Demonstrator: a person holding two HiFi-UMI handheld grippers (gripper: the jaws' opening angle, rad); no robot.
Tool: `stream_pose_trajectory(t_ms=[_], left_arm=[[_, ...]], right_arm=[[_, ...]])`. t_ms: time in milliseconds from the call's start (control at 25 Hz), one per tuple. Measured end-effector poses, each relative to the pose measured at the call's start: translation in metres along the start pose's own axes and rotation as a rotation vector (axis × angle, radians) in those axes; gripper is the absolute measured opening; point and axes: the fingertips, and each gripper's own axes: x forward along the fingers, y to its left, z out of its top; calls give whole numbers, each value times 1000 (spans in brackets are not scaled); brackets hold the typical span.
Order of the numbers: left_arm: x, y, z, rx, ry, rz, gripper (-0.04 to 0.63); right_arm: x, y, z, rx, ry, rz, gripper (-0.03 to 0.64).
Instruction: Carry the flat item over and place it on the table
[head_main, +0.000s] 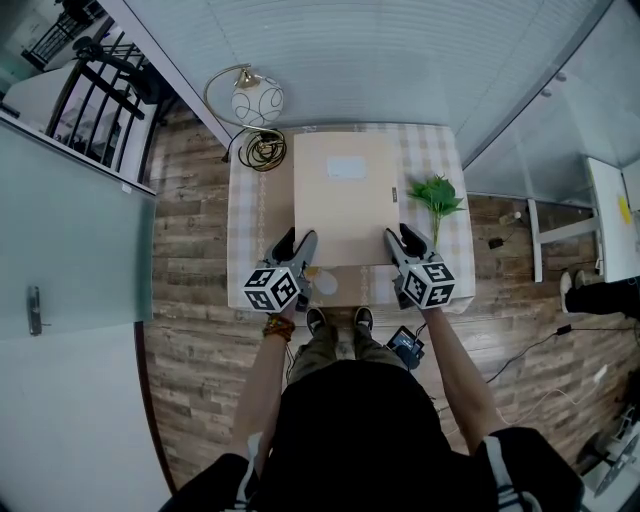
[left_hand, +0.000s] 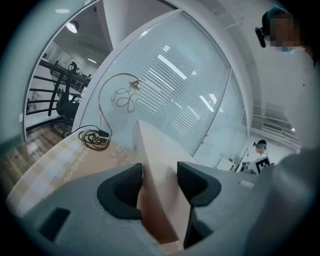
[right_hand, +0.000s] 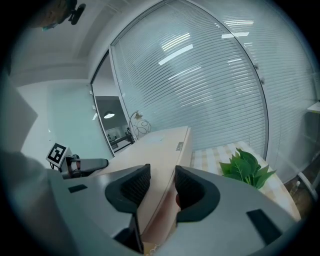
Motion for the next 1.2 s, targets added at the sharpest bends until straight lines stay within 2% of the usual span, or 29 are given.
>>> stream_pose_trajectory(t_ms=[1200], left_arm=[[7,16,-50,-41,103,41,227]], right_arm=[[4,-19,-52,54,126,-2,141]])
